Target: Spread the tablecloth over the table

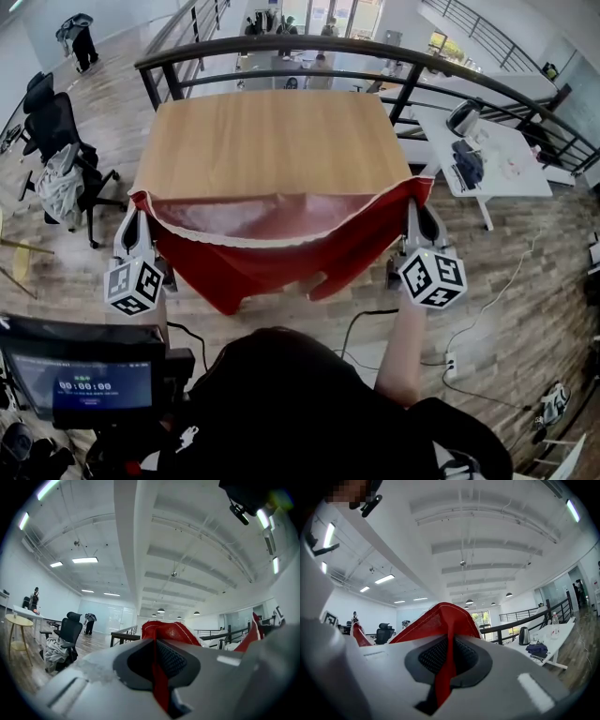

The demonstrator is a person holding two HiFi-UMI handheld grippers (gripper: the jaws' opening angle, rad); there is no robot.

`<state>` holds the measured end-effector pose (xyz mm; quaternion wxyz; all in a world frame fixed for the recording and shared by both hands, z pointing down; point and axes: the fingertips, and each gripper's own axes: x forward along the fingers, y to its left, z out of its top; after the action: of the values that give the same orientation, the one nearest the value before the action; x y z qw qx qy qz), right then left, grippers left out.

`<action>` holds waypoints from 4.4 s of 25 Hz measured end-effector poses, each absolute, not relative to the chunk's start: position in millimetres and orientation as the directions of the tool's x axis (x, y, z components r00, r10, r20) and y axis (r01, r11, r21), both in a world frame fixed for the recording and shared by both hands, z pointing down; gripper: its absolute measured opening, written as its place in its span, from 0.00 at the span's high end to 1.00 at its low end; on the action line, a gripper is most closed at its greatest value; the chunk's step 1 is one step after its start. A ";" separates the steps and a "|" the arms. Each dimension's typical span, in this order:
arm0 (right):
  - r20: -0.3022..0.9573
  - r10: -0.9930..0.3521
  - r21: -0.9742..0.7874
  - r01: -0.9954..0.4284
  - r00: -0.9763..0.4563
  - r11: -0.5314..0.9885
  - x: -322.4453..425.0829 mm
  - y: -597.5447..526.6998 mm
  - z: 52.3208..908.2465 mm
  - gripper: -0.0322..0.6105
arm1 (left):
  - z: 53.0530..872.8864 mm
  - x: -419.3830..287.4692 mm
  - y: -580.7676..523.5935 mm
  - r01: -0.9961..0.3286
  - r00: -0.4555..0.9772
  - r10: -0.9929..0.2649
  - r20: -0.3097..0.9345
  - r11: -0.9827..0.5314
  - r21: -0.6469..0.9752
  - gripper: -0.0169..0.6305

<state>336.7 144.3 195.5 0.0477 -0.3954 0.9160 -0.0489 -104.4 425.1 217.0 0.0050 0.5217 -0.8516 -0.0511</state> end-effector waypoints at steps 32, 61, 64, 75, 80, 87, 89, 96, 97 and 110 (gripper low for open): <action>-0.144 -0.639 -0.176 -0.616 -0.756 0.768 355.4 72.2 182.3 0.92 | 154.4 -86.6 374.2 -0.845 -0.531 -0.827 -0.185 0.534 0.039 0.95; -0.052 -0.831 -0.064 -0.828 -0.554 0.557 123.9 -158.1 161.1 0.92 | 188.6 -376.4 114.1 -0.918 -0.393 -0.919 -0.031 0.390 0.075 0.95; -0.038 -0.847 -0.055 -0.846 -0.530 0.531 97.0 -185.0 168.4 0.92 | 201.0 -406.0 79.6 -0.927 -0.366 -0.931 -0.013 0.363 0.094 0.95; 0.010 -0.856 -0.042 -0.856 -0.516 0.516 38.6 -280.3 196.1 0.93 | 240.8 -458.8 -23.8 -0.926 -0.366 -0.929 0.059 0.370 0.079 0.95; 0.064 -0.827 -0.022 -0.829 -0.559 0.559 15.8 -338.0 236.4 0.93 | 265.8 -468.0 -66.9 -0.924 -0.378 -0.919 0.113 0.381 0.005 0.95; 0.117 -0.823 0.004 -0.829 -0.555 0.559 -17.9 -421.5 286.1 0.93 | 324.6 -528.2 -123.7 -0.897 -0.435 -0.876 0.208 0.442 -0.012 0.95; 0.138 -0.829 0.049 -0.832 -0.542 0.552 -36.1 -449.0 305.9 0.93 | 345.4 -544.4 -147.3 -0.895 -0.442 -0.866 0.233 0.441 -0.061 0.95; 0.213 -0.824 0.167 -0.811 -0.526 0.561 -104.1 -537.6 372.3 0.93 | 402.6 -597.4 -223.1 -0.888 -0.460 -0.830 0.315 0.429 -0.167 0.95; 0.220 -0.820 0.187 -0.802 -0.528 0.567 -112.4 -549.0 377.1 0.93 | 406.2 -604.5 -233.7 -0.887 -0.462 -0.826 0.322 0.422 -0.189 0.95; 0.271 -0.779 0.222 -0.751 -0.565 0.622 -206.0 -665.2 392.3 0.93 | 411.9 -680.4 -336.2 -0.854 -0.520 -0.792 0.319 0.470 -0.225 0.95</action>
<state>-206.0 -665.2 392.3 -0.1730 -0.4331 0.8837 0.0406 -680.4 -336.2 411.9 0.0852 0.4825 -0.8530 0.1800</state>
